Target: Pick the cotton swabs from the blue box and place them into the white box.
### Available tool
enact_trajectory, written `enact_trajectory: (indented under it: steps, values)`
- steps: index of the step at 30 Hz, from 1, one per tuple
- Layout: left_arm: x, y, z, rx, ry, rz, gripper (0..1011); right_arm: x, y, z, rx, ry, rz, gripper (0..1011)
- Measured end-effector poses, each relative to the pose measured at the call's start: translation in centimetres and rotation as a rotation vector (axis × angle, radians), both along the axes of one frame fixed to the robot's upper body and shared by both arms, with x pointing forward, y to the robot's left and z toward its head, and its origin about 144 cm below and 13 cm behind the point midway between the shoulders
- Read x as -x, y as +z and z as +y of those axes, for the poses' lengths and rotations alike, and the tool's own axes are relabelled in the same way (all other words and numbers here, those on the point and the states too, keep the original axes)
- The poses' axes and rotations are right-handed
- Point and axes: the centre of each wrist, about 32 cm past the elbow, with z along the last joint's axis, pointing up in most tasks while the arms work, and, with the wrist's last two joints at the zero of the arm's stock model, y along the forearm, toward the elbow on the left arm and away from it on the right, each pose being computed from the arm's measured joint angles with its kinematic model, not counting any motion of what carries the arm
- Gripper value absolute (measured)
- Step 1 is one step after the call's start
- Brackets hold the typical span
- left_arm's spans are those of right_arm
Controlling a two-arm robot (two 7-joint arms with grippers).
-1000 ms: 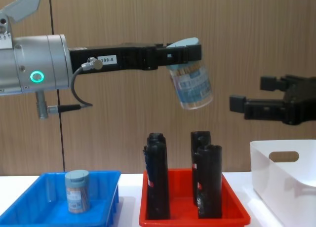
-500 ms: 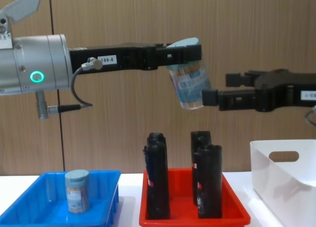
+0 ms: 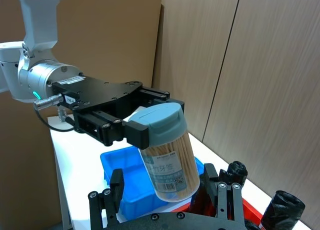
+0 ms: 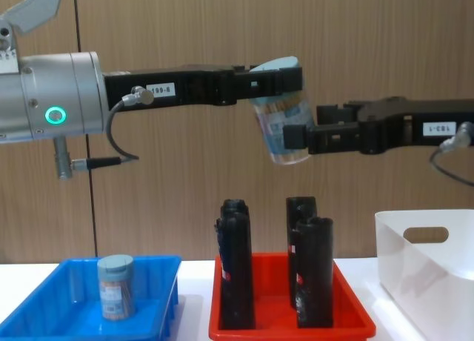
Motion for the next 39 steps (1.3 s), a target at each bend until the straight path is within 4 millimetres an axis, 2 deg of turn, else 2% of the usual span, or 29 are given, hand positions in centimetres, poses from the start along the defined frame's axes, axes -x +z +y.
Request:
enact_trajectory:
  steps: [18,39]
  values:
    - [0.0,0.0,0.0,0.000,0.000,0.000,669,-1.6,0.2,0.2,0.005,0.003,0.009,1001]
    - [0.0,0.0,0.0,0.000,0.000,0.000,669,-2.5,-0.2,0.7,0.020,0.017,0.011,1002]
